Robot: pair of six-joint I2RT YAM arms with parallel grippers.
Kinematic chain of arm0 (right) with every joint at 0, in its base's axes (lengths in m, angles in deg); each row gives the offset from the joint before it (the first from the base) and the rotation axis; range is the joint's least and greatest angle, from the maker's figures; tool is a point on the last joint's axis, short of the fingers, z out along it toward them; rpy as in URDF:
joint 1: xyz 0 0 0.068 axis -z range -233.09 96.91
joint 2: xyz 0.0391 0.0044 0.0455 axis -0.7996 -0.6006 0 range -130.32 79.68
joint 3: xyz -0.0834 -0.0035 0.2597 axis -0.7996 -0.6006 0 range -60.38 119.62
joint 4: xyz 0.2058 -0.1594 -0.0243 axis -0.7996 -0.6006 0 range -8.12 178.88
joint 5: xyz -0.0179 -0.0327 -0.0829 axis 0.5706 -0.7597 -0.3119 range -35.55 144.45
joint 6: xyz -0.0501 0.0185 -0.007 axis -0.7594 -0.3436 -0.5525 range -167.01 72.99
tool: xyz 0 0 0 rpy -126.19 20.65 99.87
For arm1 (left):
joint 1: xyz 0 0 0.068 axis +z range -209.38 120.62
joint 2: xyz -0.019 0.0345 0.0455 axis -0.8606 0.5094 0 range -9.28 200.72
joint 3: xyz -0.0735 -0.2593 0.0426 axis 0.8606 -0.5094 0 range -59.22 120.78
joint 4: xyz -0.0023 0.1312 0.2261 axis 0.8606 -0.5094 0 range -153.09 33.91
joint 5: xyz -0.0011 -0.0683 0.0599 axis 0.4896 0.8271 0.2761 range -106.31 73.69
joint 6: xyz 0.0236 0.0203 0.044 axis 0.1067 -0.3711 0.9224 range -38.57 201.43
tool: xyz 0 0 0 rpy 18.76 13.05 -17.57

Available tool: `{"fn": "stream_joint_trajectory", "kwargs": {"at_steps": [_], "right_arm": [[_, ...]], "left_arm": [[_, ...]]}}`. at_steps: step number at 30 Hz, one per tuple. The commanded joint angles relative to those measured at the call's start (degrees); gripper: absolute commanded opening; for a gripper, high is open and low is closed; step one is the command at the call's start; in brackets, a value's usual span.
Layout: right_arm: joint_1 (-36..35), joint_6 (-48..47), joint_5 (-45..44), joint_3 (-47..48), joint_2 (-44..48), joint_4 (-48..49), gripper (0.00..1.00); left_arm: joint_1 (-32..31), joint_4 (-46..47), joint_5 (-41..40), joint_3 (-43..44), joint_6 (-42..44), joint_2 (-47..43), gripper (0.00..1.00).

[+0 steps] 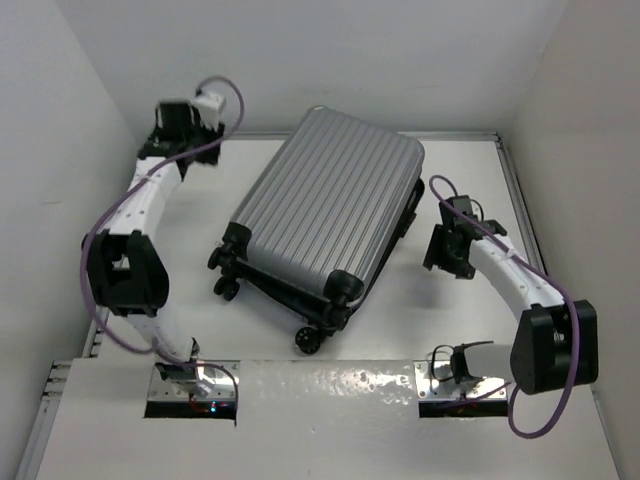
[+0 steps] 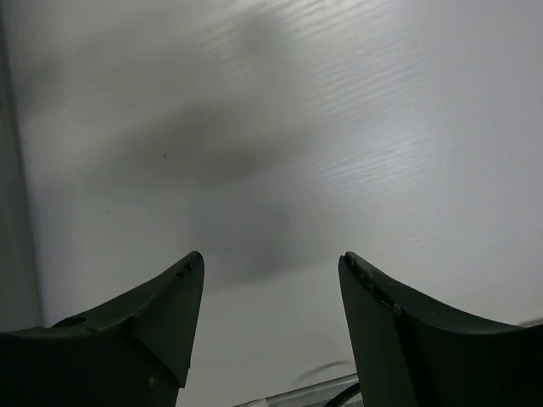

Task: Pack the luggage

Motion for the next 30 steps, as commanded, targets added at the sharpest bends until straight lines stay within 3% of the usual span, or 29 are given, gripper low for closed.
{"fn": "stream_joint_trajectory", "kwargs": {"at_steps": [1, 5, 10, 16, 19, 20, 21, 22, 25, 28, 30], "right_arm": [[-2.0, 1.2, 5.4, -1.6, -1.6, 8.7, 0.64], [-2.6, -1.6, 15.3, 8.3, -11.8, 15.5, 0.67], [-4.1, -4.0, 18.6, 26.6, -28.8, 13.1, 0.67], [-10.1, -5.1, 25.7, 60.7, -49.5, 6.6, 0.67], [-15.2, -1.6, 30.0, 86.1, -59.0, 7.4, 0.67], [-17.1, 1.0, 30.1, 89.8, -64.1, 8.2, 0.68], [-17.6, 2.9, 29.7, 91.3, -65.2, 11.8, 0.71], [-17.4, 6.9, 28.8, 88.3, -65.0, 14.4, 0.71], [-15.7, 6.3, 23.7, 77.8, -58.4, 20.6, 0.71], [-9.5, -2.0, 14.7, 79.2, -54.7, 9.2, 0.78], [-5.7, -2.8, 11.6, 78.0, -50.3, 3.3, 0.81]], "left_arm": [[-0.1, 4.5, 8.1, -9.9, 0.2, -2.2, 0.39], [-0.3, 16.6, 18.9, -26.1, 2.2, -7.0, 0.4], [-1.8, 14.3, 26.2, -36.5, 9.3, -13.8, 0.41], [-8.3, 3.3, 34.2, -50.4, 25.9, -28.2, 0.43], [-16.7, 5.8, 32.8, -58.2, 23.6, -38.0, 0.43], [-17.9, 7.4, 32.8, -60.0, 22.2, -39.9, 0.44], [-19.0, 10.1, 33.1, -62.2, 20.9, -43.7, 0.44], [-19.6, 11.1, 33.0, -62.7, 17.9, -45.2, 0.44], [-19.8, 9.9, 32.1, -60.3, 15.8, -48.7, 0.44], [-19.8, 6.9, 28.5, -55.6, 13.8, -52.7, 0.43], [-19.7, 7.2, 26.3, -51.0, 12.0, -54.8, 0.43]]}}
